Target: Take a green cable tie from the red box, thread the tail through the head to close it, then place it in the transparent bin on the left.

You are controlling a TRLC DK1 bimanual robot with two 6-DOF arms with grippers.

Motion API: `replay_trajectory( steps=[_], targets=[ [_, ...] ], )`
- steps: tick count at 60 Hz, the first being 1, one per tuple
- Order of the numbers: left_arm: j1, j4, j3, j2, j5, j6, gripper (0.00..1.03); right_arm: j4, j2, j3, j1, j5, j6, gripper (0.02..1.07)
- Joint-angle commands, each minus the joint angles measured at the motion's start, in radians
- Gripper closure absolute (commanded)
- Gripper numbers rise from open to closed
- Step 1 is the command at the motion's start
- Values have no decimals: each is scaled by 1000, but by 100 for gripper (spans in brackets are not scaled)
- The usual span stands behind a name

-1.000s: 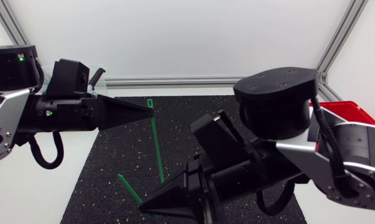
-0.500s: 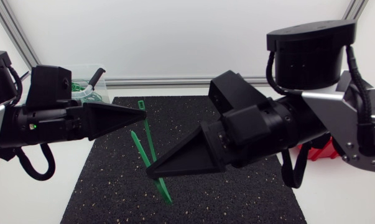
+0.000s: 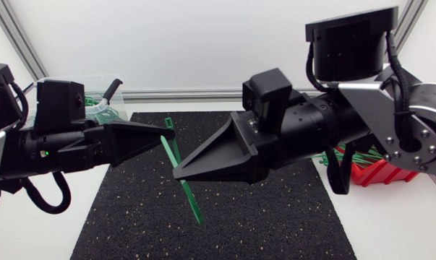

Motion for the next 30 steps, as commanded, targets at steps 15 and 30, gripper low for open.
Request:
replay_trajectory(
  steps=[15, 30],
  targets=[
    [-79, 10, -53, -75, -99, 46, 100, -84, 35, 63, -45, -39, 36, 101],
    [-127, -5, -60, -118, -160, 66, 100, -96, 47, 60, -79, -59, 36, 101]
  ],
)
